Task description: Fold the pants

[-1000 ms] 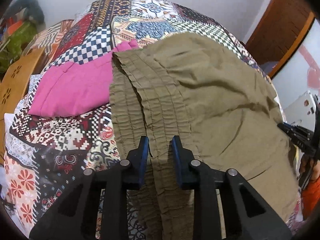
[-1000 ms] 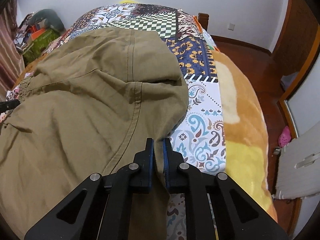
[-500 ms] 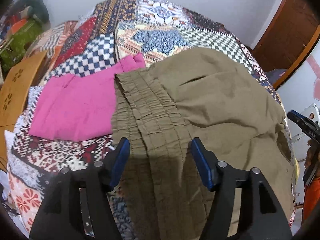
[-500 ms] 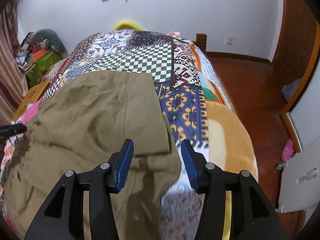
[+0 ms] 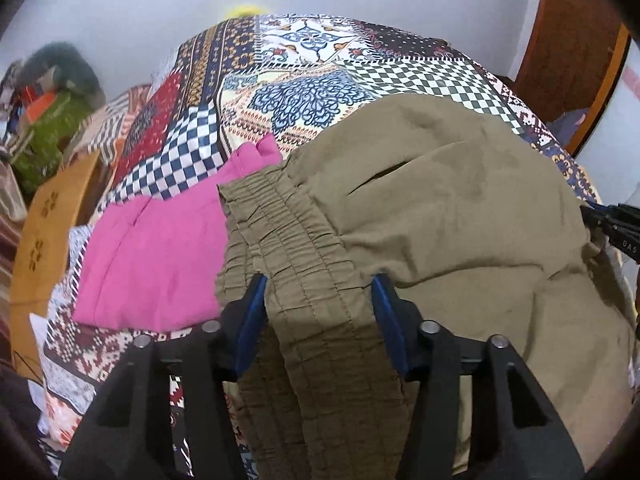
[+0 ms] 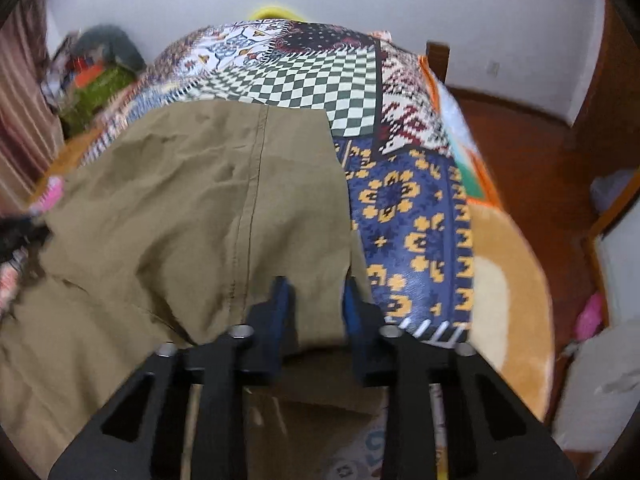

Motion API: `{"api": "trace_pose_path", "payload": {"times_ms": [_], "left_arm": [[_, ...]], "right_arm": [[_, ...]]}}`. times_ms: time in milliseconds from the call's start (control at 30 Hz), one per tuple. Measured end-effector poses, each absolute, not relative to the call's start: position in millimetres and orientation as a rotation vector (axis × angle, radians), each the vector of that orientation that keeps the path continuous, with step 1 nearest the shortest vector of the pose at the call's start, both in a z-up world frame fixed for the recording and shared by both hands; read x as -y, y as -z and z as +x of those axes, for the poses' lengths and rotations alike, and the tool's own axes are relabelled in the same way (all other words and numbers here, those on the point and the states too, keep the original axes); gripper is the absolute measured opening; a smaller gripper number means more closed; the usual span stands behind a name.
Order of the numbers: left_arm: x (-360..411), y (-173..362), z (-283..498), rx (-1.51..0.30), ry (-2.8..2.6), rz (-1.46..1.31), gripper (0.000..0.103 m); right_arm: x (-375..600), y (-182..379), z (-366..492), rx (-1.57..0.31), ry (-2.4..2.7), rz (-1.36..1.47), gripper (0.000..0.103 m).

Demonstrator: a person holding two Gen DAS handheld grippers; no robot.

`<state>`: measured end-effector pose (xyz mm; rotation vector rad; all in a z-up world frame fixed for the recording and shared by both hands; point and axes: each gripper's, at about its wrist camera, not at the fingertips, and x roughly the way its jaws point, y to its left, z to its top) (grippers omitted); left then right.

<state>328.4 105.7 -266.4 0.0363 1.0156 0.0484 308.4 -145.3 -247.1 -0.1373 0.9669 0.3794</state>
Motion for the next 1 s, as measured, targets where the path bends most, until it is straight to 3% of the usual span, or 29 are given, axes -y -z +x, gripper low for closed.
{"api": "trace_pose_path", "payload": {"times_ms": [467,700,767,900,1000], "left_arm": [[-114.3,272.5,335.3,-1.024,-0.073,0.05,0.048],[-120.3,247.5,326.5,-1.005,-0.012,0.015,0.05],[-123.5,236.9,323.6,-0.978,-0.019,0.012,0.056],[-135.7,219.2,328.8,-0.927,-0.048,-0.002,0.062],[-146.4,216.0,340.9,-0.919,-0.079,-0.011,0.063]], "right_arm": [[150.2,256.1,302.9,-0.97,-0.35,-0.196,0.009],[148.8,244.8,308.2,-1.01,-0.347,-0.199,0.011],[150.4,235.0,309.7,-1.001,-0.364,-0.169,0.016],[151.4,209.1,318.9,-0.931,-0.375,-0.108,0.039],[145.5,195.7,327.5,-0.892,-0.374,-0.109,0.039]]}}
